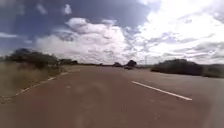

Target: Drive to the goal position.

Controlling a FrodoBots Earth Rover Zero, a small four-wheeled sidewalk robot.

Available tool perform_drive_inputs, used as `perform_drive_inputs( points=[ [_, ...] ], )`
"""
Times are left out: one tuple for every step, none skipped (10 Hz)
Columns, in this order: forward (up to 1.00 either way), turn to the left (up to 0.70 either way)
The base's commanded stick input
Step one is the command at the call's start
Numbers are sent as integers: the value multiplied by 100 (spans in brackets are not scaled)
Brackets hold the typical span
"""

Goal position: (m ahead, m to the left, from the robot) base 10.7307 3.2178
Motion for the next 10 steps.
perform_drive_inputs(
  points=[
    [100, 0],
    [100, 0],
    [100, 0],
    [100, 0],
    [100, 0],
    [100, 0],
    [100, 0],
    [100, 0],
    [100, 0],
    [100, 0]
  ],
)
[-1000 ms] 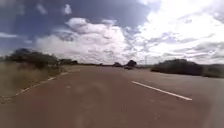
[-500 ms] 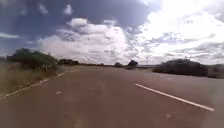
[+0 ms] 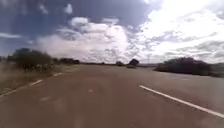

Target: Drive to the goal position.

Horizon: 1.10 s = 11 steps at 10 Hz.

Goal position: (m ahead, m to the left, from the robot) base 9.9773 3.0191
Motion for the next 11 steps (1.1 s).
perform_drive_inputs(
  points=[
    [100, 0],
    [100, 0],
    [100, 0],
    [100, 0],
    [100, 0],
    [100, 0],
    [100, 0],
    [100, 0],
    [100, 0],
    [100, 0],
    [100, 0]
  ],
)
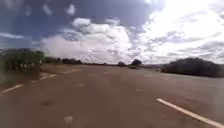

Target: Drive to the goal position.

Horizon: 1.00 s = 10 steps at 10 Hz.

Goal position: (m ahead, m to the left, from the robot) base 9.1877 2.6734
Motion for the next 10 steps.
perform_drive_inputs(
  points=[
    [100, 0],
    [100, 0],
    [100, 0],
    [100, 0],
    [100, 0],
    [100, 1],
    [100, 3],
    [100, 4],
    [100, 28],
    [100, 32]
  ],
)
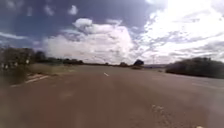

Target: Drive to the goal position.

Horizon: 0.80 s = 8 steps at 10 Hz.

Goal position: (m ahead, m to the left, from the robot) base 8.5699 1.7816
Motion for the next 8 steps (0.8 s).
perform_drive_inputs(
  points=[
    [100, 35],
    [100, 0],
    [100, 0],
    [100, 0],
    [100, 0],
    [100, 0],
    [100, 0],
    [100, 0]
  ],
)
